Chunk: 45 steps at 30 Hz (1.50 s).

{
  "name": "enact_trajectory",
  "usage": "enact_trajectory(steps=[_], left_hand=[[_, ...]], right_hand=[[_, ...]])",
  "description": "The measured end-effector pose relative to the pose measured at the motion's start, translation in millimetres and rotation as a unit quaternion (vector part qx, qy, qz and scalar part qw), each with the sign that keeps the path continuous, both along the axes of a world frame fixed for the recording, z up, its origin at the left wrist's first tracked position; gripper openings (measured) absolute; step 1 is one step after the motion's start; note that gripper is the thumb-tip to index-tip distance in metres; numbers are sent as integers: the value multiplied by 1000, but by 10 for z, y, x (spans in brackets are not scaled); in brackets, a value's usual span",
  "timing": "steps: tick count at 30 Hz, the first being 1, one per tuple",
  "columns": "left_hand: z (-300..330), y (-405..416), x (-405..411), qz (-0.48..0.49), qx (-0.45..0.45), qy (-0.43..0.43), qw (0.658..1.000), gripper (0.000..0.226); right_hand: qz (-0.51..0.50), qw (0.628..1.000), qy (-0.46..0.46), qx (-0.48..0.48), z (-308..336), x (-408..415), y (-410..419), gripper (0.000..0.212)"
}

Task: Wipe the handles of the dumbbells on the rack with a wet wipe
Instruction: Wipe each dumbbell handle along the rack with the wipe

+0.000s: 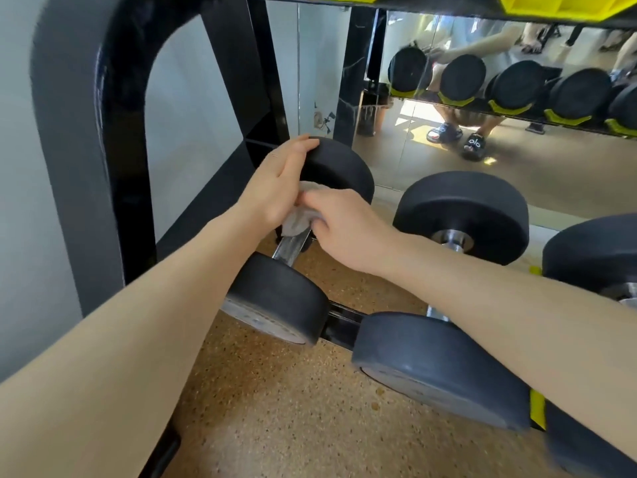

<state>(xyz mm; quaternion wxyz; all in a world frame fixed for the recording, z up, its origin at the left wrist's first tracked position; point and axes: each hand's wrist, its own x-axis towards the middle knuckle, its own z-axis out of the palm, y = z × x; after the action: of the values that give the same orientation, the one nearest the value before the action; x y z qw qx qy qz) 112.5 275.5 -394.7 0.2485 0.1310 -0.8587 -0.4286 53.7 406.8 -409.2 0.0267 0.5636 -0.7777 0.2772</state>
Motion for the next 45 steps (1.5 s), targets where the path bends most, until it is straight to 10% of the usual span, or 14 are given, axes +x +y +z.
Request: enact_trajectory(steps=[15,17,19,22,28,32,38,45], left_hand=[[-98,-32,-64,72,-62,-21,995,51],[-109,-33,-88,75,-24,-19,997,51],[-118,-38,-118,75,-2,-19,997,51],[-127,-53,-140,80,19,-22,996,51],[-118,-52,-150,80,73,-22,994,53],[-111,-63,-149,83,91,-14,992,53],[-82,-40,-104,81,84,-24,993,54],[-95,-54,-101,80,91,-13,993,53]], right_hand=[[-193,975,-102,40,-342,-272,-10,31],[-237,880,-410,9,-406,-305,0,36],[-219,699,-676,-81,-377,-311,-62,38],[-183,630,-746,-112,-251,-240,-157,34],[-183,776,-587,-141,-100,-276,-84,24],[-15,984,-158,-80,-123,-158,-188,32],[-24,998,49,18,-300,-236,-194,34],[-83,993,53,-66,-147,-213,-99,32]])
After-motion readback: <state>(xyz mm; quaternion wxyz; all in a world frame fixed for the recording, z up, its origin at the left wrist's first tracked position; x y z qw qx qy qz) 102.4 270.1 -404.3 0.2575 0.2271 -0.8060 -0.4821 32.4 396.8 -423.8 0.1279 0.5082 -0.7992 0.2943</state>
